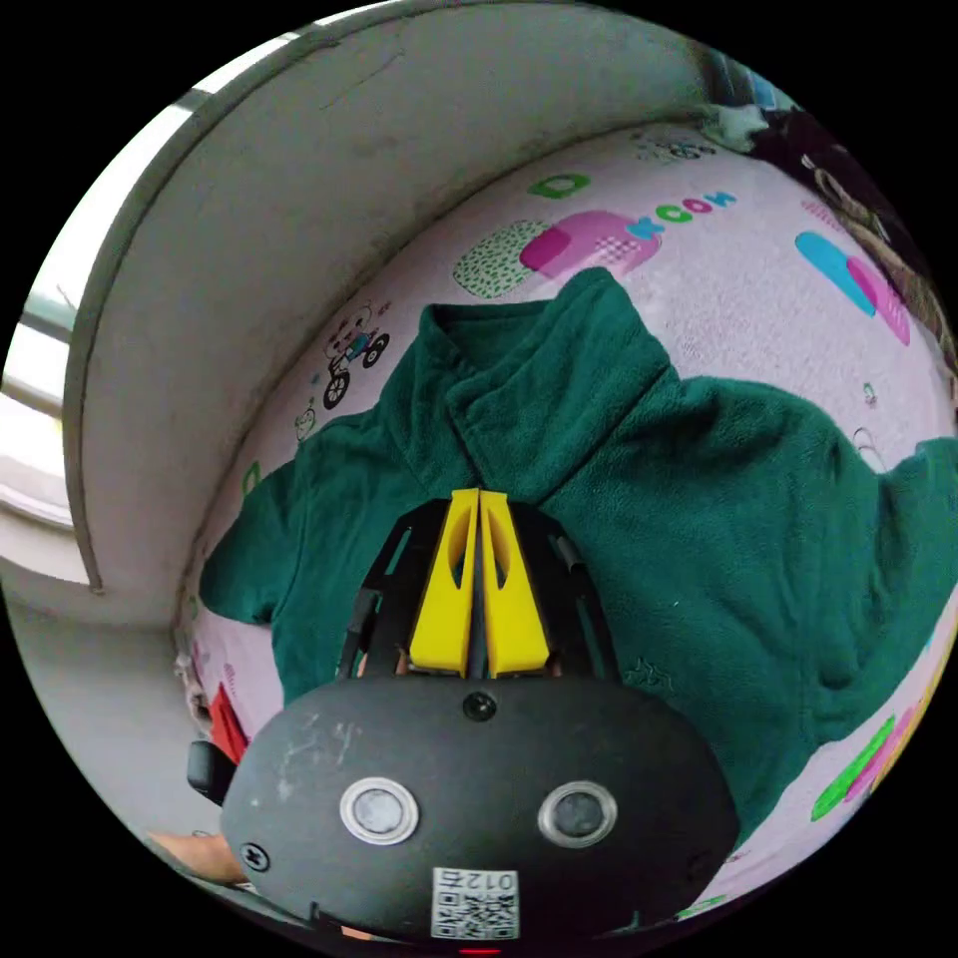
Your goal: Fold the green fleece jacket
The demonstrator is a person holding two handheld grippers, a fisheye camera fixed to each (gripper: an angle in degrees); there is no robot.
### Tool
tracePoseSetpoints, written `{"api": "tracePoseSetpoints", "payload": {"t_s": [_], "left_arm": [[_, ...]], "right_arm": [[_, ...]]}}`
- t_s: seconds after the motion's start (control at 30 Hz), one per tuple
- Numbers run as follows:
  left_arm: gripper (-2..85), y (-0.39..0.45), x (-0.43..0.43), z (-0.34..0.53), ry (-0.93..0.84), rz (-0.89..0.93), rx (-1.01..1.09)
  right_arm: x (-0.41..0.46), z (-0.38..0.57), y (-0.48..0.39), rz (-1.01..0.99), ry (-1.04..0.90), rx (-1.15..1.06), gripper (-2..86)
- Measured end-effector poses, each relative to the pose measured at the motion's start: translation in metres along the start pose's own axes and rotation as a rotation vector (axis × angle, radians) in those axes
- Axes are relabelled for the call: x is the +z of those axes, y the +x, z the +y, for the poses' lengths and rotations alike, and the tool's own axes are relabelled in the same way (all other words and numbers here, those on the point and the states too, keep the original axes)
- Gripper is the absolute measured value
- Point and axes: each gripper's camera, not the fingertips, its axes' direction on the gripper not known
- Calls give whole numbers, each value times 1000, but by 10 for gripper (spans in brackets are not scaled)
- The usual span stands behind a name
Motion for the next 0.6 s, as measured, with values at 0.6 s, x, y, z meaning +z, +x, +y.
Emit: {"api": "tracePoseSetpoints", "payload": {"t_s": [0.6], "left_arm": [[6,19,-15,-2,0,-13,6]], "right_arm": [[27,46,-81,37,-63,-96,6]]}}
